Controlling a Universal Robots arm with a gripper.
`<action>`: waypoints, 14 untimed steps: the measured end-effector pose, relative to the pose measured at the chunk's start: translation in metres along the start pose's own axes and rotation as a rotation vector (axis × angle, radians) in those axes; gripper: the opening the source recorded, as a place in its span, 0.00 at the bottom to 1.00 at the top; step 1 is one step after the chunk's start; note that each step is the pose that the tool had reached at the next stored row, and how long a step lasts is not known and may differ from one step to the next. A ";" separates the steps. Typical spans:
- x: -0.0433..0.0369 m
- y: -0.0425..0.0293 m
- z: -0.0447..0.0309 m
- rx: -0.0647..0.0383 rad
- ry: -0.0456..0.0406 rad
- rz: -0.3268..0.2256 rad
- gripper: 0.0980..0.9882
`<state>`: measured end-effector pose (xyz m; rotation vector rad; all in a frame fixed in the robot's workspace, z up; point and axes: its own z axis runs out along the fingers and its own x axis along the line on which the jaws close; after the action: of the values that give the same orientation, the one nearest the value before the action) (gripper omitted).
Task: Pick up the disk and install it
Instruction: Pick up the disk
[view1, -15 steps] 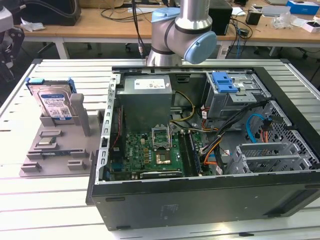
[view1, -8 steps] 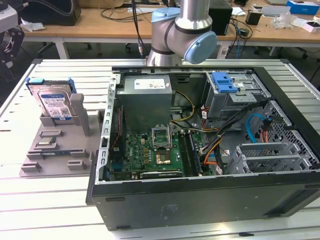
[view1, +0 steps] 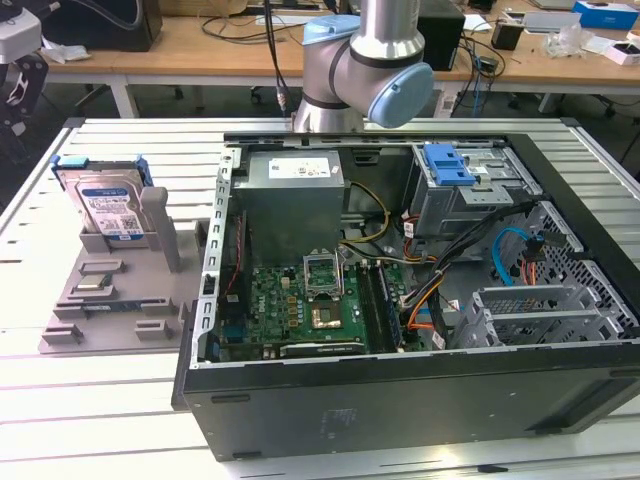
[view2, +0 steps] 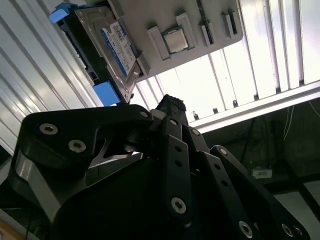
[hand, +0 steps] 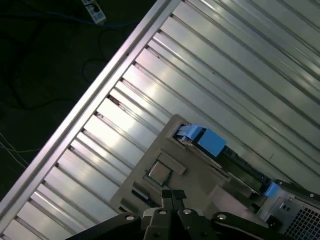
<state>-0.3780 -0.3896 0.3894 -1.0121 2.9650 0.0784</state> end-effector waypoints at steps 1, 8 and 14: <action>0.0000 0.0000 0.0000 0.000 0.0005 -0.009 0.01; 0.0000 0.0000 0.0000 -0.002 0.0045 -0.098 0.01; 0.0000 0.0000 -0.0001 -0.004 0.0074 -0.161 0.01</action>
<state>-0.3780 -0.3896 0.3895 -1.2496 2.8775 0.0793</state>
